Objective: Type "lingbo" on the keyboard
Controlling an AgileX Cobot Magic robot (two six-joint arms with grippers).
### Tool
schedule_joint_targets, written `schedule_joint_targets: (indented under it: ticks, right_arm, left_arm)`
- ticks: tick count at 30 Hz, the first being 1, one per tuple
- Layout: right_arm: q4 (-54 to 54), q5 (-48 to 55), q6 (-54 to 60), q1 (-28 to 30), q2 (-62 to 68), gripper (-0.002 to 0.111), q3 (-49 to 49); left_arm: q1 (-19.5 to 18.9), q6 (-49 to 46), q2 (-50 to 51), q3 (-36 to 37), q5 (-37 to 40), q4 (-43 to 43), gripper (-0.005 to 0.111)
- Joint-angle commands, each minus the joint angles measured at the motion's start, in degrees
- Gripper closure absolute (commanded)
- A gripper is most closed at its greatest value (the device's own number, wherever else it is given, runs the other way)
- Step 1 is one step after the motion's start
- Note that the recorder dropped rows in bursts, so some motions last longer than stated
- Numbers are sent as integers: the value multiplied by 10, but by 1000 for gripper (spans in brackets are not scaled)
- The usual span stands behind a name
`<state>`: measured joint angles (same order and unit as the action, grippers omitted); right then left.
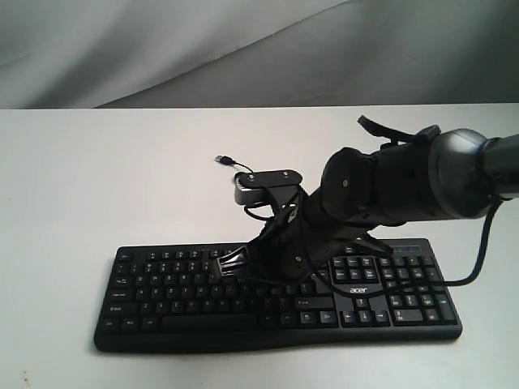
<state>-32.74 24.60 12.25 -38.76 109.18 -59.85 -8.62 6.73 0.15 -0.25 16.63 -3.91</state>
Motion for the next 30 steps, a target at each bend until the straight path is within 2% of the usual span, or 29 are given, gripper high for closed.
schedule_joint_targets:
  ticks: [1, 30]
  right_arm:
    - [7, -6, -1, -1, -1, 108, -3]
    - [43, -5, -48, -1, 12, 108, -3]
  left_arm:
    - [-1, 2, -1, 2, -3, 5, 106]
    - [-1, 2, -1, 2, -3, 5, 106]
